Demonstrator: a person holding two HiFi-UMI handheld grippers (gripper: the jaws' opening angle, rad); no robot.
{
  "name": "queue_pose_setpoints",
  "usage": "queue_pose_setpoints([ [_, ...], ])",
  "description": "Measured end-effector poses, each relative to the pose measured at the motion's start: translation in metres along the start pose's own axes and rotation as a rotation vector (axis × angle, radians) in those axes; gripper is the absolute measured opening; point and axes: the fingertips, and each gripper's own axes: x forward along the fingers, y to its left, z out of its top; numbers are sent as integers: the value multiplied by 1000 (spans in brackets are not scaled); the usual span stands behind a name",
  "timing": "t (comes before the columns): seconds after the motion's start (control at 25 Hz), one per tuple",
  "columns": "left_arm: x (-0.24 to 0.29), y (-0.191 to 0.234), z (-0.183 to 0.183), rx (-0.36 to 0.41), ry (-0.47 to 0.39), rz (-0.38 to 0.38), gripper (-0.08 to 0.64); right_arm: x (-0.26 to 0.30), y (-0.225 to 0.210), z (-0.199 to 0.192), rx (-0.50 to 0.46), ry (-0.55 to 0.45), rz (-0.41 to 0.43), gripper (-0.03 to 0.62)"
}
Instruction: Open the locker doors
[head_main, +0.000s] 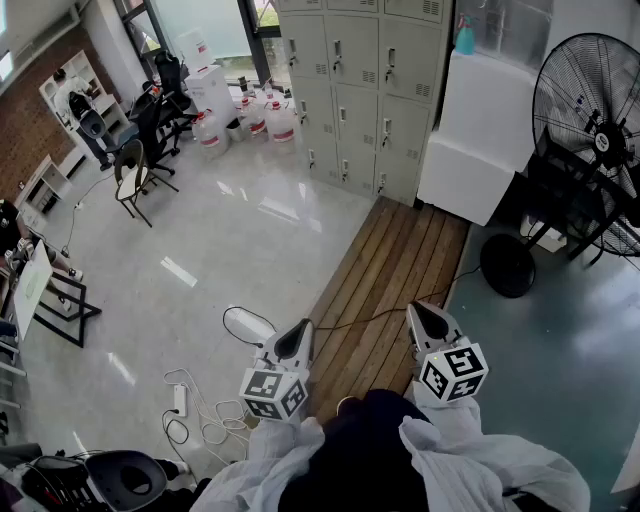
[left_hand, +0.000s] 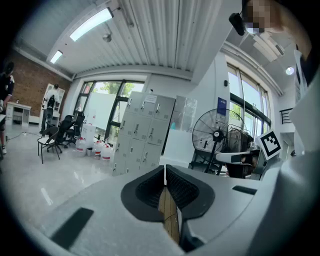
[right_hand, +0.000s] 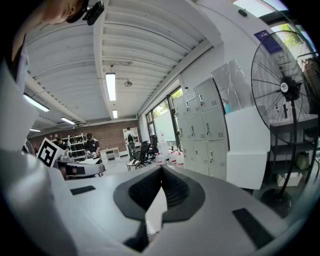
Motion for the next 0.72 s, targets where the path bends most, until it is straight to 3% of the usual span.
queue_pose_setpoints([
  [0.32,-9,-5,-8,-3,0,-23,17,-9,9,-5,27,-12,7,0],
  [0.72,-8,-5,-19,-19,-1,-70,17,-24,7,-17,21,-11,-52,0],
])
